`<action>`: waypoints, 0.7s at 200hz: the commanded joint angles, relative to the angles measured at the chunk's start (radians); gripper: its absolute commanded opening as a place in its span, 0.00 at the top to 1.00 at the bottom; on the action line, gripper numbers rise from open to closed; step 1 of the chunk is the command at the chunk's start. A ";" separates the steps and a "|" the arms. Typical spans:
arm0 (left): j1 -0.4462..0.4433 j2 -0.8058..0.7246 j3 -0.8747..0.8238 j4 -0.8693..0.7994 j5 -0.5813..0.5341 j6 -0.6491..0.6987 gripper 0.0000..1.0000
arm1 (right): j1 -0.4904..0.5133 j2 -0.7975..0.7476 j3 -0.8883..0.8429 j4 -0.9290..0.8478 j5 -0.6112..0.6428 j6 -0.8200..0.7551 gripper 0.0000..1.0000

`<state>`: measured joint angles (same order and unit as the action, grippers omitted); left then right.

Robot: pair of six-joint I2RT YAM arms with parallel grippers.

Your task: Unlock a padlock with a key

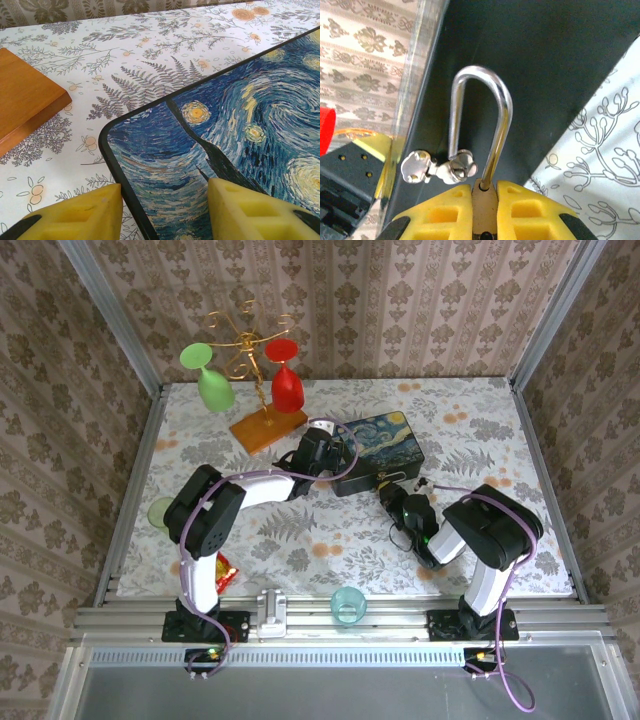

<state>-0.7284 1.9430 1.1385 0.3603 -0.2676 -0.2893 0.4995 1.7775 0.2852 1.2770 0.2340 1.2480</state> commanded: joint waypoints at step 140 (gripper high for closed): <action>0.038 0.032 0.042 -0.280 0.050 0.144 0.51 | -0.230 -0.398 0.194 -1.333 -0.715 -0.492 1.00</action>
<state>-0.7105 1.9423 1.1992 0.2611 -0.2344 -0.2031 0.3023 1.3701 0.4038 0.2237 -0.3027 0.9058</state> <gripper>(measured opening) 0.487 0.138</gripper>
